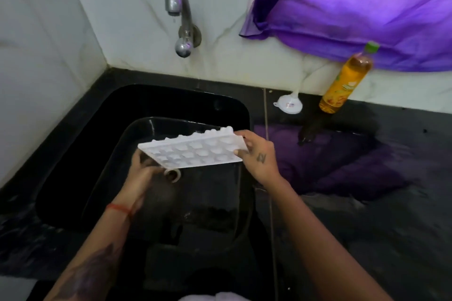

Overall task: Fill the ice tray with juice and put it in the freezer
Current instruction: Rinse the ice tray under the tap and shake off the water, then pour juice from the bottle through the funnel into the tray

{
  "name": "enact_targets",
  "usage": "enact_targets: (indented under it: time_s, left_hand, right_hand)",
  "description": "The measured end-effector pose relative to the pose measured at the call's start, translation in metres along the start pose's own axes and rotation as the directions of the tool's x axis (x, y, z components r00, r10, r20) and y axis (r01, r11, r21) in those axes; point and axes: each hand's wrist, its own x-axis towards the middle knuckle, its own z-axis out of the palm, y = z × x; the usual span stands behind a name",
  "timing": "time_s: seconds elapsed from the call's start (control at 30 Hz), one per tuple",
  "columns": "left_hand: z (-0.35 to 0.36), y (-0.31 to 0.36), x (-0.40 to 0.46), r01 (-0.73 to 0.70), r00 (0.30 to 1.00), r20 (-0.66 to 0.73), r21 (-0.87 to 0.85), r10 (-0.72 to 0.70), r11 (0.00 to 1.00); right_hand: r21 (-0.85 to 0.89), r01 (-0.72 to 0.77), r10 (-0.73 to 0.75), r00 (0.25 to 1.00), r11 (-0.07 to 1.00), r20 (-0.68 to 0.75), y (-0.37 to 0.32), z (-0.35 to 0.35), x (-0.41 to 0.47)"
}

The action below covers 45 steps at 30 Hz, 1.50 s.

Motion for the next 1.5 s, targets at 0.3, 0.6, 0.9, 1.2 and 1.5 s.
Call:
enact_targets:
  time_s: [0.3, 0.6, 0.9, 1.2, 1.5]
  left_hand:
    - [0.067, 0.043, -0.030, -0.046, 0.975, 0.220, 0.293, -0.020, 0.955]
    - [0.201, 0.024, -0.092, -0.026, 0.909, 0.405, 0.302, -0.104, 0.953]
    - [0.274, -0.014, -0.126, 0.019, 0.933, 0.329, 0.351, -0.142, 0.936]
    - [0.293, -0.011, -0.144, -0.212, 0.977, 0.155, 0.656, 0.146, 0.724]
    - [0.392, 0.032, -0.097, -0.701, 0.713, 0.615, 0.634, 0.337, 0.326]
  right_hand:
    - [0.106, -0.428, 0.434, 0.900, 0.897, -0.036, 0.059, -0.110, -0.013]
    - [0.142, -0.586, 0.597, 0.801, 0.798, -0.047, 0.157, -0.232, -0.076]
    - [0.152, -0.599, 0.608, 0.794, 0.786, -0.016, 0.213, -0.290, -0.107]
    - [-0.018, -0.619, 0.619, 0.784, 0.786, 0.047, 0.220, -0.303, -0.103]
    - [-0.203, -0.392, 0.393, 0.919, 0.897, -0.040, 0.177, -0.318, 0.006]
